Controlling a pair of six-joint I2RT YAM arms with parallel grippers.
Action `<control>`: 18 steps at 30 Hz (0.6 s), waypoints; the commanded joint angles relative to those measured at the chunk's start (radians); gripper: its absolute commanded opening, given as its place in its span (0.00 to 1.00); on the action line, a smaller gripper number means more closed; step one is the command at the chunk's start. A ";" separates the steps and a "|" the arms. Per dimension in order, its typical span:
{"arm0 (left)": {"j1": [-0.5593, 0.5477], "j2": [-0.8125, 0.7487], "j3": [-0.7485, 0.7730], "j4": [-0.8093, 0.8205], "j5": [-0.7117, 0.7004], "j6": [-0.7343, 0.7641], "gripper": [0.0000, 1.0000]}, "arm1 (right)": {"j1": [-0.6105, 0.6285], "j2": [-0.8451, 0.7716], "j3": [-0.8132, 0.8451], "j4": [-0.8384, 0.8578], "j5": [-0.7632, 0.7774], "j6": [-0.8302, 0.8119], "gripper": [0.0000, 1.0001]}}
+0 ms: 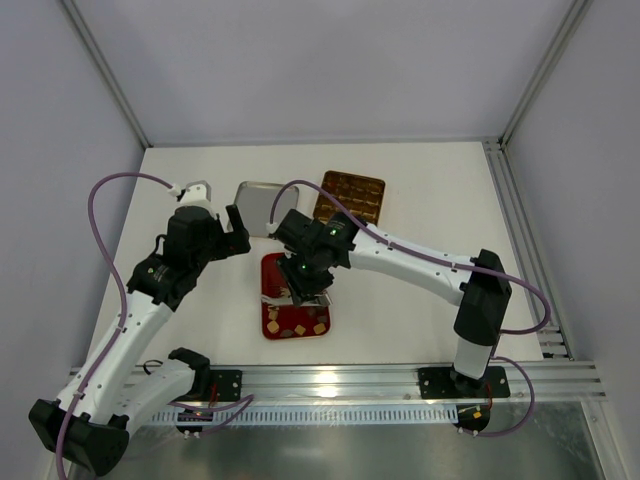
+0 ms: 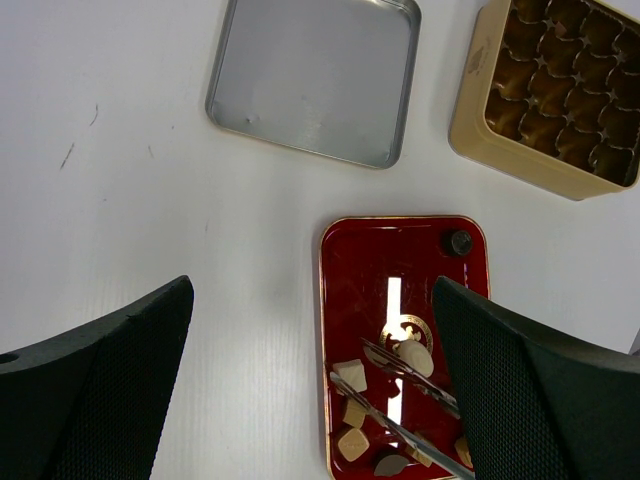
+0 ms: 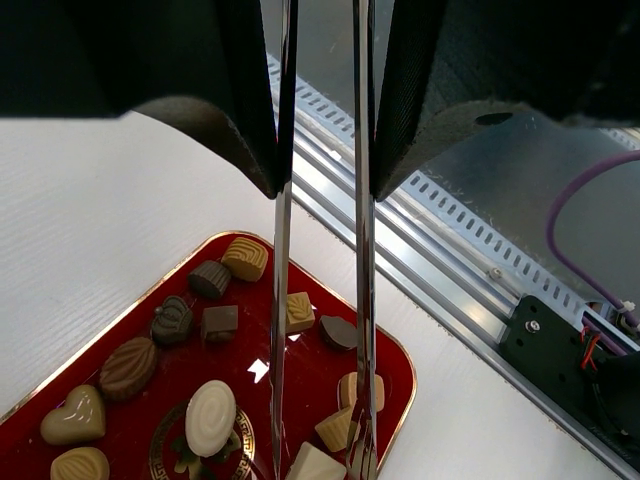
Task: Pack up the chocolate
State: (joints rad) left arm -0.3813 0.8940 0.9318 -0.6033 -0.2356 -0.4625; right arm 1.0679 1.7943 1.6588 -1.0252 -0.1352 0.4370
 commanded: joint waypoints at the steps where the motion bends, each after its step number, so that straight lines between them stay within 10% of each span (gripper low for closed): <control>1: -0.001 -0.006 0.027 0.013 -0.013 0.002 1.00 | 0.007 0.002 0.021 0.007 0.035 0.011 0.43; 18: 0.002 -0.004 0.025 0.013 -0.011 0.002 1.00 | 0.007 0.013 0.024 -0.047 0.124 0.002 0.43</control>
State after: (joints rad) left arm -0.3813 0.8940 0.9318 -0.6037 -0.2356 -0.4625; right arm 1.0698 1.8072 1.6588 -1.0550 -0.0528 0.4404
